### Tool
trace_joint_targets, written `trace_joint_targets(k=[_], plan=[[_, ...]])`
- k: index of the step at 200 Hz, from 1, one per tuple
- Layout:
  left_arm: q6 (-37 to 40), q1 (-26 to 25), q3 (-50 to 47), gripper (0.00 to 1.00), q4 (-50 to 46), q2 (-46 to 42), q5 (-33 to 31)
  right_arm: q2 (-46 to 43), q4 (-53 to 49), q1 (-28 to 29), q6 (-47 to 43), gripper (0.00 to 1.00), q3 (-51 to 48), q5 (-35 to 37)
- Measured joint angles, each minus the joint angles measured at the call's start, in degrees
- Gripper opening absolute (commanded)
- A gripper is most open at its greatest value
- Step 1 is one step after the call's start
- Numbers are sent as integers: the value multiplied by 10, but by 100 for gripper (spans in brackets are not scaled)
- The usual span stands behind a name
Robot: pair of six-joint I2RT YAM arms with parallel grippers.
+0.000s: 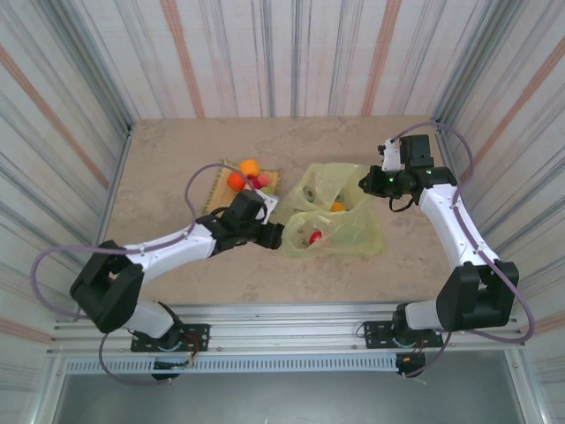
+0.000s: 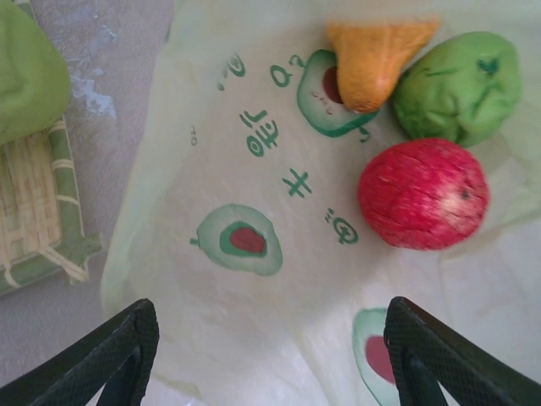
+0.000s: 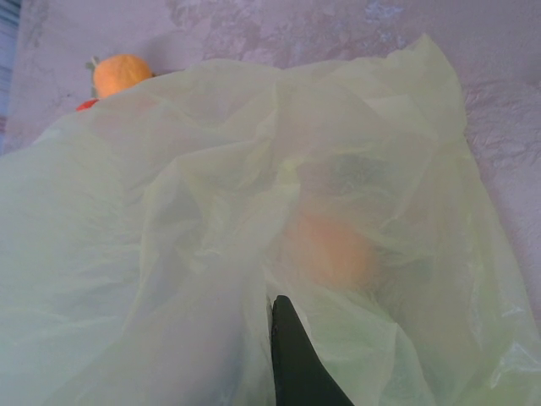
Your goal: Place the fruits into the plastic bag
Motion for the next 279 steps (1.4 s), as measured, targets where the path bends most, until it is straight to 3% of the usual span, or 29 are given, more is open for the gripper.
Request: trace_joint_targets(k=[35,71,90,127,156,202,235,263,279], plan=[[-27,24,-47,76,8,-77,2,0,-1,0,0,0,0,0],[-53,49,-42,70,20,-31,21,7,0,0,0,0,0,0],[-64,48,-33,56,29,19,47,9,-1,0,0,0,0,0],[-85,28,-17,17,54,60,100,7,-1,0,0,0,0,4],[-92,-2,-5,0,103,59,160,-3,-11,0,-2,0,3,24],[-120,-31,-3,0,181,30,238,-32,-44,0,-17,0,28,67],[-131,-31,-4,0,212,11,253,-40,-49,2,-17,0,38,77],[-133,-24,-4,6,205,11,243,-35,-48,10,-17,0,38,77],[-132,-16,-4,15,191,13,232,-29,-47,17,-17,0,38,77]])
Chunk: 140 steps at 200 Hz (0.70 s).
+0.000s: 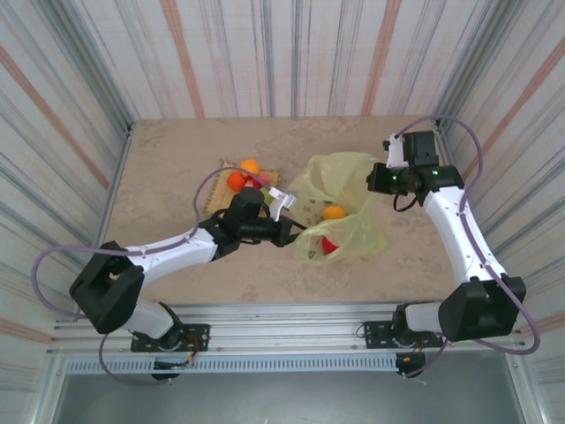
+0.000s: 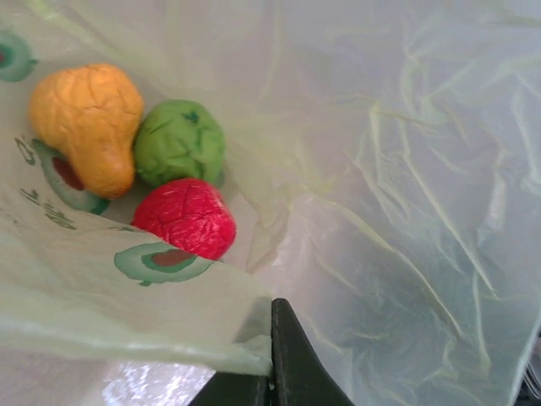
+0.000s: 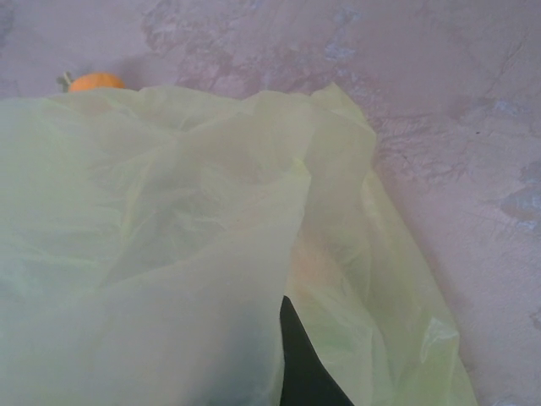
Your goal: Place the fruits into the plastic bag
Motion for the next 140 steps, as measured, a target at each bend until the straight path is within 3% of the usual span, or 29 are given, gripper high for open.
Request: trace_joint_targets(k=[46,77,98,140], plan=[[15,30,-2,55,-39,-7,-16,26,10,11,0,0,0,-7],[46,66,-11,78,-87,-58,-16,32,16,12,0,0,0,-16],[64,105,-25,83,-111,-117,-16,32,17,12,0,0,0,-18],[64,213,-31,85,-145,-181,-47,35,26,13,0,0,0,-22]])
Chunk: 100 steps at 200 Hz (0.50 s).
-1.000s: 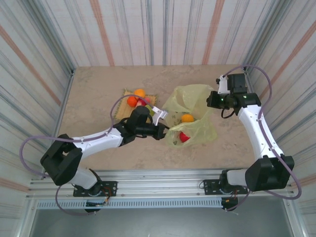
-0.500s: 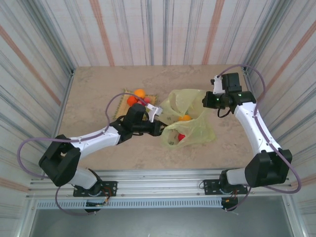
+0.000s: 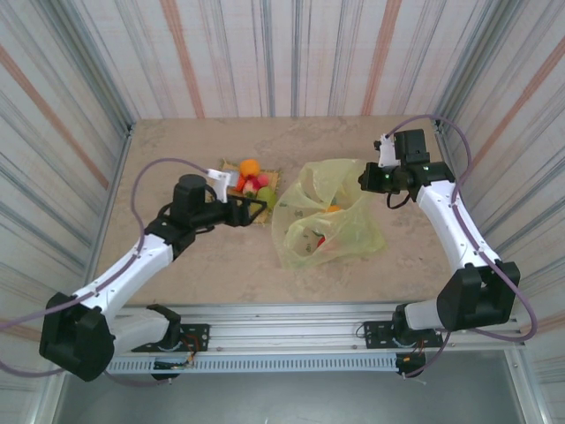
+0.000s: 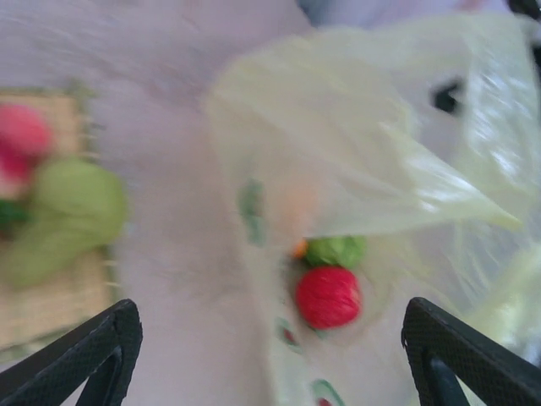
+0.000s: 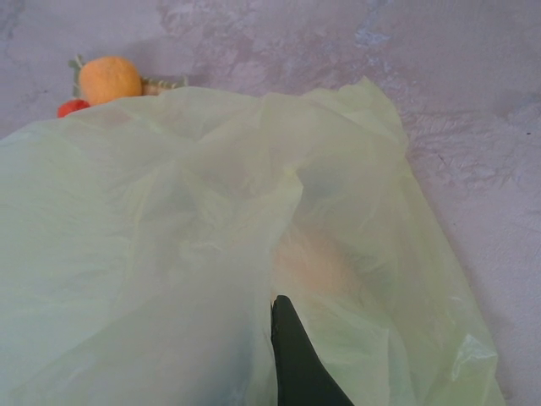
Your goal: Place the fruits into the plastic bag
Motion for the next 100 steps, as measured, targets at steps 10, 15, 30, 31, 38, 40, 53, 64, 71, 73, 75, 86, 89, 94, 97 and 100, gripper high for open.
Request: trace_joint_targets(k=[10,15,30,31,38,40,53,64,71,73,75,86,89,94,97,100], plan=[[-4,29,6,85,-15,10,-19,2,4,0,0,0,0,-2],[-5,40,10,85,-19,19,-26,3,5,0,0,0,0,-4],[-9,67,35,86,-37,61,-49,7,7,1,0,0,0,-9],[-9,67,37,86,-37,63,-49,8,8,1,0,0,0,-9],[-9,73,54,86,-44,88,-61,9,9,2,0,0,0,-11],[-9,74,59,86,-46,96,-63,10,9,3,0,0,0,-12],[-6,77,94,87,-60,145,-81,13,10,5,0,0,0,-13],[-2,77,126,87,-69,186,-97,15,12,8,0,0,0,-15],[0,77,146,87,-74,213,-109,16,14,8,0,0,0,-15],[0,77,150,87,-75,217,-110,16,14,8,0,0,0,-16],[1,77,155,87,-76,224,-113,16,14,9,0,0,0,-16],[5,77,181,88,-84,258,-129,16,16,9,0,0,0,-17],[6,77,188,88,-87,269,-134,16,17,9,0,0,0,-17],[7,77,197,88,-90,280,-140,16,17,9,0,0,0,-17],[8,77,203,88,-92,288,-144,16,17,9,0,0,0,-17],[9,77,208,88,-94,294,-148,16,17,9,0,0,0,-17]])
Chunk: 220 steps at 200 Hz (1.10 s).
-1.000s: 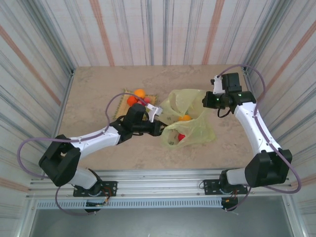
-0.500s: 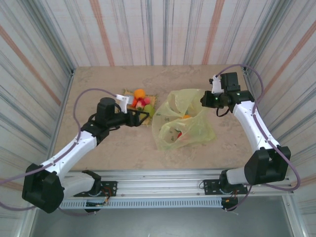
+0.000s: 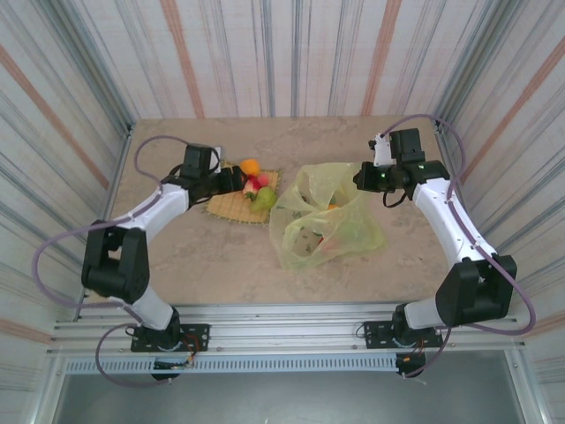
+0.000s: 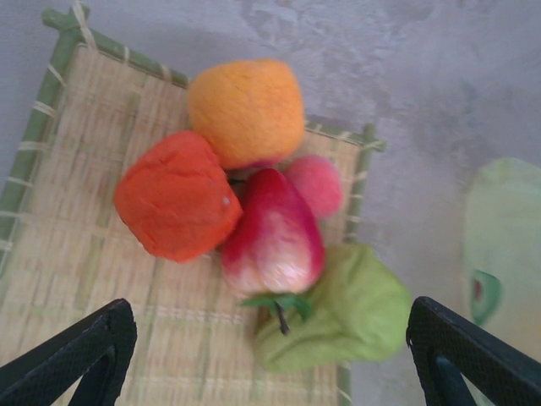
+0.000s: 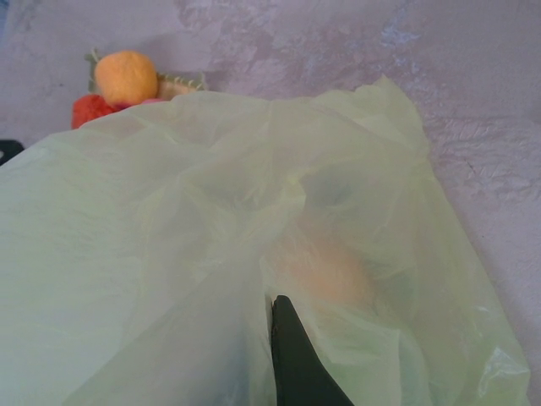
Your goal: Place the fruits into the plastic bag
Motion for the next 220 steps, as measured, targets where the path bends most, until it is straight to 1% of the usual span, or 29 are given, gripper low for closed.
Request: trace_joint_targets(k=[35,91,151,178,220], plan=[[7,0,51,90,-15,70,-37,0,0,0,0,0,0,0],[7,0,107,89,-30,139,-58,0,2,0,0,0,0,-8],[7,0,141,82,-40,175,-67,0,2,-1,0,0,0,-11],[8,0,145,81,-40,186,-67,0,3,-2,0,0,0,-12],[8,0,145,74,-42,190,-67,0,4,-2,0,0,-1,-12]])
